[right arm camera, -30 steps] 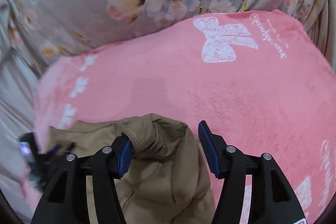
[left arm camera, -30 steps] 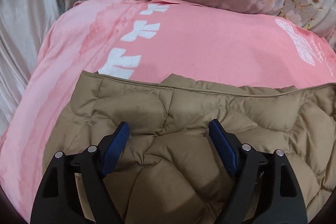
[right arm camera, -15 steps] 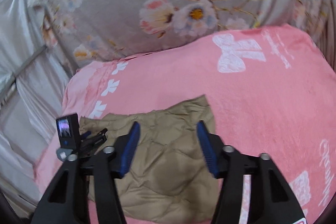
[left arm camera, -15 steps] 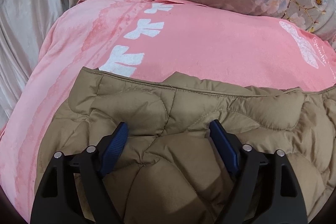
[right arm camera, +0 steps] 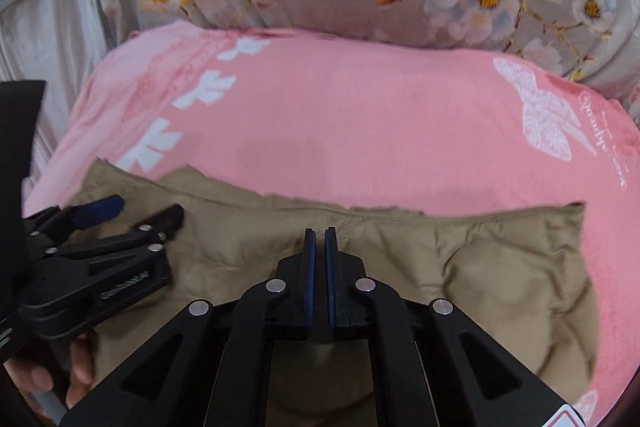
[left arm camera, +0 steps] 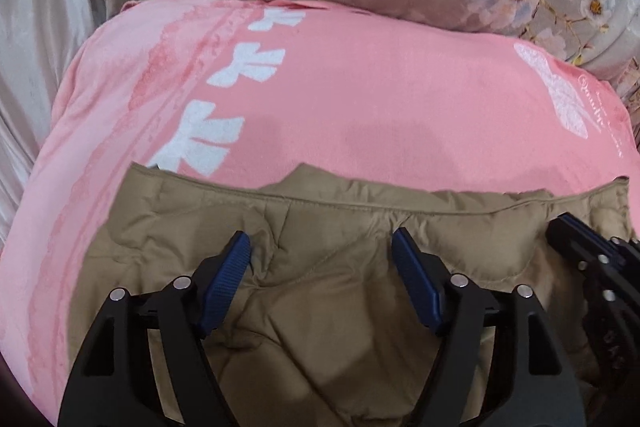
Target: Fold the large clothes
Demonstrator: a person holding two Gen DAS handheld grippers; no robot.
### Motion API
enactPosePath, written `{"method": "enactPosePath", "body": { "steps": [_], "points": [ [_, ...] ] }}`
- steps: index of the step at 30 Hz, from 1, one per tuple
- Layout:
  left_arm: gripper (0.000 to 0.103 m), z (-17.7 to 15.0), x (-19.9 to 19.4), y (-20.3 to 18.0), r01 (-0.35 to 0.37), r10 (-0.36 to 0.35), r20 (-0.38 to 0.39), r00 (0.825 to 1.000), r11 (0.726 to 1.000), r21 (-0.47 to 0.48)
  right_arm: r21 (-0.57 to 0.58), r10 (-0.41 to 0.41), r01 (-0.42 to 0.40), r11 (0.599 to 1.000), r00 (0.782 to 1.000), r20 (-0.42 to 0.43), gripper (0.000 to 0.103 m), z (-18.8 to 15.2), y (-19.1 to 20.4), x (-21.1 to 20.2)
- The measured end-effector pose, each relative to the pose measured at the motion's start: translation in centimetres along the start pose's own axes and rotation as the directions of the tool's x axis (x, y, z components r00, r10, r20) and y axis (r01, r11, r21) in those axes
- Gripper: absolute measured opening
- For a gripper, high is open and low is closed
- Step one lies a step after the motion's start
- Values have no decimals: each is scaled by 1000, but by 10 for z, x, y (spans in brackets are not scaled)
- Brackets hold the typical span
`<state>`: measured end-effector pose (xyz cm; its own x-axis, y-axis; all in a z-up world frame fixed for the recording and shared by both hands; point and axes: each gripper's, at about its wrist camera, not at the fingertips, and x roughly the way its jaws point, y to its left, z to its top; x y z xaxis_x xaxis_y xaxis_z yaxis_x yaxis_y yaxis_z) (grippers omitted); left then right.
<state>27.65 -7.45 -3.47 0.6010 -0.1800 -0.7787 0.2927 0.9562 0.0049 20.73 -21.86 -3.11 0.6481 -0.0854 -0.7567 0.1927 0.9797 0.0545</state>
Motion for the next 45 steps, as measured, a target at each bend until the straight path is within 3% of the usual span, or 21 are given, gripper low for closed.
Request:
{"method": "enactPosePath", "body": {
  "steps": [11, 45],
  "points": [
    [77, -9, 19, -4, -16, 16, 68, 998, 1000, -10, 79, 50, -49, 996, 999, -7, 0, -18, -10, 32],
    [81, -13, 26, -14, -100, 99, 67, 993, 995, 21, 85, 67, -66, 994, 998, -13, 0, -16, -15, 40]
  ]
}}
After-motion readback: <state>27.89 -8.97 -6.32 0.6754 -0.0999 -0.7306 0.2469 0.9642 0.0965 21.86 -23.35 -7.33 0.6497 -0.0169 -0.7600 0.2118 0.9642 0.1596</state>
